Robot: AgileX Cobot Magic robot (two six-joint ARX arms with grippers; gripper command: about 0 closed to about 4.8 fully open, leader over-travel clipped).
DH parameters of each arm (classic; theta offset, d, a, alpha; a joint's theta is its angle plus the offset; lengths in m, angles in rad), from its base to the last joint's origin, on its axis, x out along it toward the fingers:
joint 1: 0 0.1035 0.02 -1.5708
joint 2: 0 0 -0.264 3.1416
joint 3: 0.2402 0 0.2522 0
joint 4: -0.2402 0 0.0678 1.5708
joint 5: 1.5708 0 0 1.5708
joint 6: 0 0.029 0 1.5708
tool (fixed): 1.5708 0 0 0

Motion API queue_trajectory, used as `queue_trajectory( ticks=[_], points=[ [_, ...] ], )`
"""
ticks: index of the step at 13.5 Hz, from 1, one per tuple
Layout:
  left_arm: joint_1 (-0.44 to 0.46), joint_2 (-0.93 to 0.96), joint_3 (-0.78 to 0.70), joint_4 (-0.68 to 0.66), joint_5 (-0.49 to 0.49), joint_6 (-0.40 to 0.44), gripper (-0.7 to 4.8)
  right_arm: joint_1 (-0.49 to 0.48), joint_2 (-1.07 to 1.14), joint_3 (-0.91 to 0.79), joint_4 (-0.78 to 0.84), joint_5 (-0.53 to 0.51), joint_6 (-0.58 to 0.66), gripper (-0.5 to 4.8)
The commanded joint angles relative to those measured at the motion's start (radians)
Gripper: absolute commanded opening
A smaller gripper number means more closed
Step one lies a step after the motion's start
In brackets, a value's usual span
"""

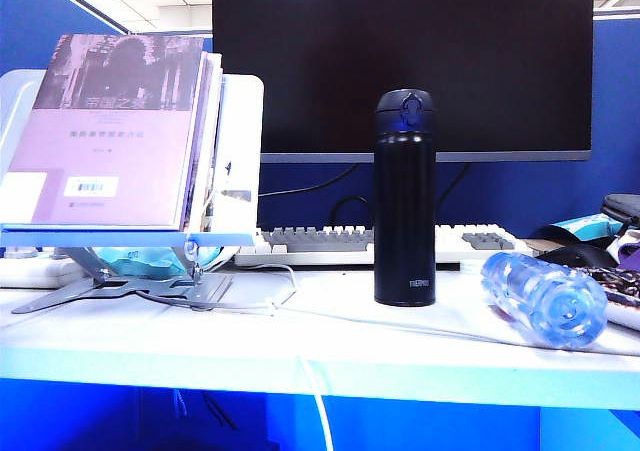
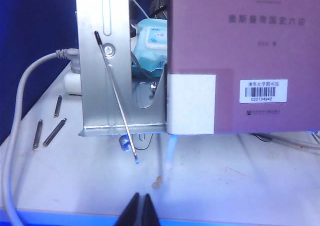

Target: Pick up the mineral water bottle and place it vertically to the right of the black thermos cup.

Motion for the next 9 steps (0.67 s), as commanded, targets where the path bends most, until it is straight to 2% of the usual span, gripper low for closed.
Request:
queue_trajectory(
  ticks=[1,9],
  points=[
    [-0.001,-0.003,0.0,-0.013,0.005,0.004,-0.04,0.0,0.0,-0.002,-0.003,0.0,0.003,0.0],
    [-0.001,-0.003,0.0,-0.013,0.006,0.004,-0.04,0.0,0.0,-0.002,0.009,0.0,0.003,0.0]
  ],
)
